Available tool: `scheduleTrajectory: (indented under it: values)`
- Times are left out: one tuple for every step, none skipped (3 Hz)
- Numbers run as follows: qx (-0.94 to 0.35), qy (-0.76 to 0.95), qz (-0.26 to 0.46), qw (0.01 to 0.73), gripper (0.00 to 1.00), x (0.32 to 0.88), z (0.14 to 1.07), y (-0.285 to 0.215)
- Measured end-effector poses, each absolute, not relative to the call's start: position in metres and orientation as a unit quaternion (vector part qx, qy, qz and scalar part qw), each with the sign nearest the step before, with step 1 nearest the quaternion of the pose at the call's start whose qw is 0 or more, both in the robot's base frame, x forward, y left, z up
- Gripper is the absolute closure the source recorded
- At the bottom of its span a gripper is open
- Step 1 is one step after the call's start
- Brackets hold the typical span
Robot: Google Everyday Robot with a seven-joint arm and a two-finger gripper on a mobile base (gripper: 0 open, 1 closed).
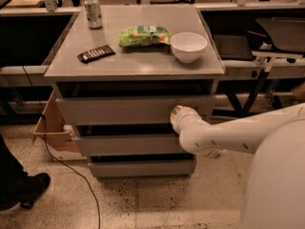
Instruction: Close top drawer
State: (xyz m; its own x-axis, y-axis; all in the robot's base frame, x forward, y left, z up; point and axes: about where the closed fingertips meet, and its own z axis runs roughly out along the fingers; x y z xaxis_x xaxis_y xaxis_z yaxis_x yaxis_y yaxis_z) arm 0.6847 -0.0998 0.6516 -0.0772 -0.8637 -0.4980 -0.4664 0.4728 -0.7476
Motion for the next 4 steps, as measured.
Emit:
scheduleTrajectory:
  values:
    - [-0.469, 0.705, -0.202, 0.491, 1.00, 0.684, 0.653, -0.102]
    - [-0.468, 0.714, -0.175, 0.490, 1.00, 0.671, 0.659, -0.111]
    - [-0.469, 0.741, -0.133, 0.461, 1.00, 0.623, 0.675, -0.150]
    - [-0.459, 0.767, -0.118, 0.432, 1.00, 0.590, 0.678, -0.180]
